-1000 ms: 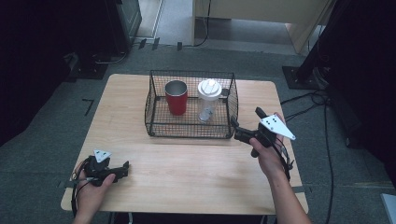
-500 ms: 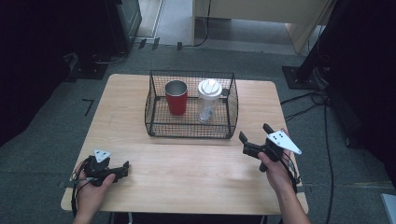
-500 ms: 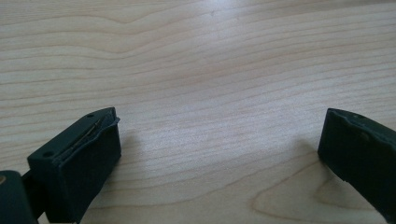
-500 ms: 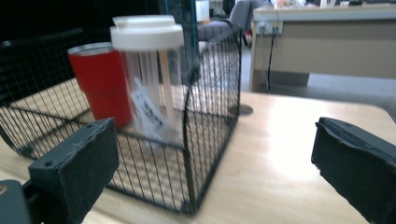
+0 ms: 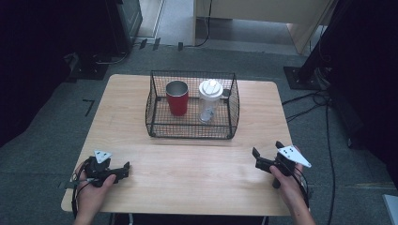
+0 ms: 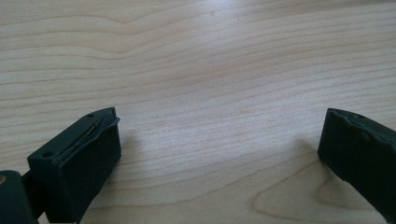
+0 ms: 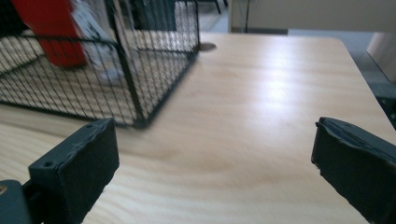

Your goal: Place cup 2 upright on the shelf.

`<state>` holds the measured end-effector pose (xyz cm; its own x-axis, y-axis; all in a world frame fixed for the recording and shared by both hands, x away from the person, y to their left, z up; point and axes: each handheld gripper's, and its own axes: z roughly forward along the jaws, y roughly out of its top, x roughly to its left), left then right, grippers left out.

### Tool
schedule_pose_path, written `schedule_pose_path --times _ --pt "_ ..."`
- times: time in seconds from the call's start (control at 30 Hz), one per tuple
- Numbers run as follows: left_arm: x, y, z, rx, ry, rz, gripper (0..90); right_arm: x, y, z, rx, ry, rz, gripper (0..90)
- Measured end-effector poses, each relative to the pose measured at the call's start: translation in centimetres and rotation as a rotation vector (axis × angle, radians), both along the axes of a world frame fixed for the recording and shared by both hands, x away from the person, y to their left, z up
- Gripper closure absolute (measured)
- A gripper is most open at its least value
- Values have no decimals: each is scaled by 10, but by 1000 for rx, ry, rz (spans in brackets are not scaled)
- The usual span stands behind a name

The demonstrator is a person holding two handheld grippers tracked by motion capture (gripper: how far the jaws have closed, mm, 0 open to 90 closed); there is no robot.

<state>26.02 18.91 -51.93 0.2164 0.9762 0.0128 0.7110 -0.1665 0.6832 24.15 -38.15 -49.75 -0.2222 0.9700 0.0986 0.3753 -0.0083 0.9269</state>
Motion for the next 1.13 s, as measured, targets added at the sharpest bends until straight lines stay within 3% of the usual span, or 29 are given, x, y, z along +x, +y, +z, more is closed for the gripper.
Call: schedule_pose_path --times 0.17,0.43,0.53,0.7,0.87,1.13 --pt "0 0 0 0 -1 0 0 -6 -12 -11 -30 73 -37 8" --pt "0 0 0 0 -1 0 0 -7 -25 -25 -93 243 -92 5" --pt "0 0 0 0 -1 0 0 -8 -29 -25 -102 274 -109 5" --pt "0 0 0 0 -1 0 0 -9 -32 -29 -153 365 -116 0" --pt "0 0 0 0 -1 0 0 -11 -35 -29 -134 390 -116 0" --pt "0 0 0 -1 0 0 0 -12 -35 -29 -136 391 -100 0"
